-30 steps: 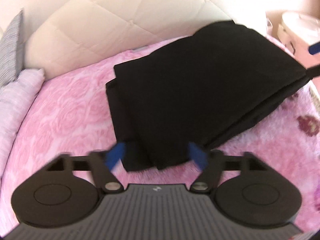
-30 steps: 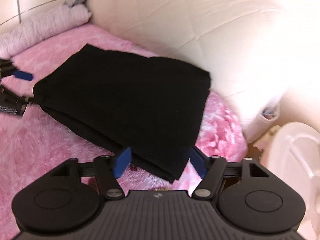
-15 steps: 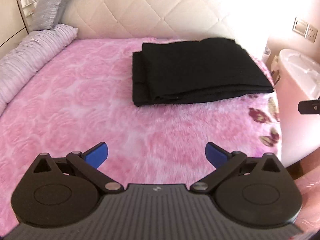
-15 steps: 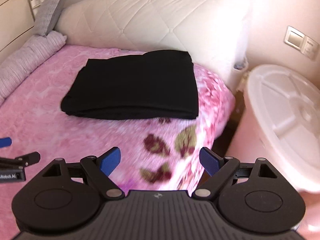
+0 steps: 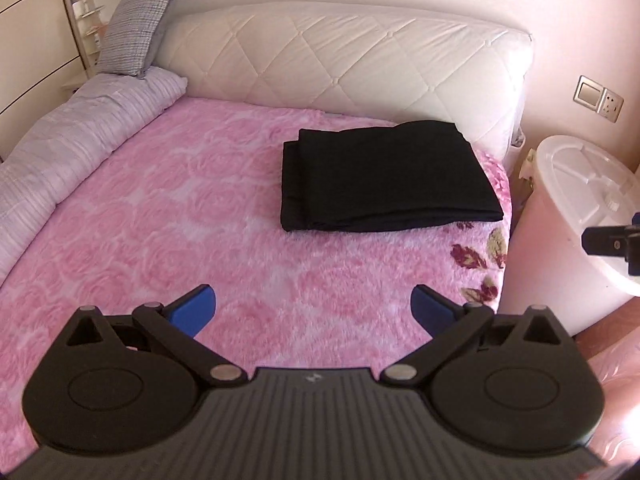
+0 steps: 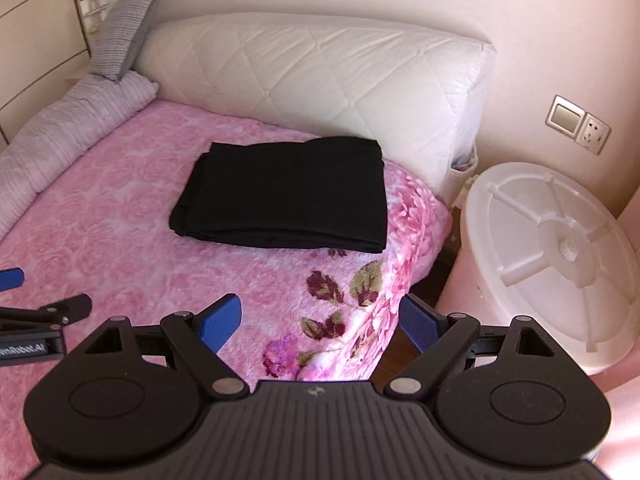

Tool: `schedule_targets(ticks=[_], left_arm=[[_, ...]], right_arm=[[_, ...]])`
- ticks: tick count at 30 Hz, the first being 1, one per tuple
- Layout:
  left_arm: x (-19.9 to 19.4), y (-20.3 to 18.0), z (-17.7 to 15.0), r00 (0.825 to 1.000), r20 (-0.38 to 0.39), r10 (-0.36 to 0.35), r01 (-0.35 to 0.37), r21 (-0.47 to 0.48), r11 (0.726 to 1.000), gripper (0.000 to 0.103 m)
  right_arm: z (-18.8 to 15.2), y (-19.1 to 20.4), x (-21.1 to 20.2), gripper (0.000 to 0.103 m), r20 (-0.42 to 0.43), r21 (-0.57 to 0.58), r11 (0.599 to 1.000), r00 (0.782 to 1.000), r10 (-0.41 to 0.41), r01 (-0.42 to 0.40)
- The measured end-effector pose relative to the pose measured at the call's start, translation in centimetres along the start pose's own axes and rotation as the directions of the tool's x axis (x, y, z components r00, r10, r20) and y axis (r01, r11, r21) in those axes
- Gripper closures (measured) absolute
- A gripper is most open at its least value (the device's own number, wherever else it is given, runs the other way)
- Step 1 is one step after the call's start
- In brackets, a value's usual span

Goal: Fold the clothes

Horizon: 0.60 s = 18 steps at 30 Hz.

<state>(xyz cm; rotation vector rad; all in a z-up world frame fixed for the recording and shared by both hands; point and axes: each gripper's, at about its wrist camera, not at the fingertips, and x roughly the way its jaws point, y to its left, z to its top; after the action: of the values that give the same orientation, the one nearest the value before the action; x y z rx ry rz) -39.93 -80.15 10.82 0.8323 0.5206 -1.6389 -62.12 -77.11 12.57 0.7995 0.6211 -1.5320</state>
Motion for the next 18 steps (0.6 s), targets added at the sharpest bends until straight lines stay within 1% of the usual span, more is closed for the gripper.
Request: schedule_targets(ticks=[4,8,11,18], left_arm=[[-1.7,-0.9,0.1,1.0,-0.016,0.004,-0.005,-0.011,1.0,0.001],[-2.7,-1.2,0.2,0.999,-0.025,-0.023,0.022,-0.031,0.999,0.001],[-3.6,-1.3,0.3,0.999,-0.016,-0.038,0.037,-0.02,0.999,0.001],[-5.6,-0.9,0.6,0.999,0.014,-0.035,0.035,0.004,0.999,0.001]], right_arm=[[0.2,-0.5,-1.5,0.015,0.005,-0.015,1.0,1.0,0.013,-0.013],[0.0,-0.7,-2.9,0.015,-0.002,0.004,1.0,1.0,-0.003,0.003],[-0.4,-0.5,-4.2,0.015,0.01,0.02,0.999,1.0,-0.026,0.025],[-0.8,1.0,-7.0,0.015,0.04,0.034,0.999,0.998,-0.038,0.036]])
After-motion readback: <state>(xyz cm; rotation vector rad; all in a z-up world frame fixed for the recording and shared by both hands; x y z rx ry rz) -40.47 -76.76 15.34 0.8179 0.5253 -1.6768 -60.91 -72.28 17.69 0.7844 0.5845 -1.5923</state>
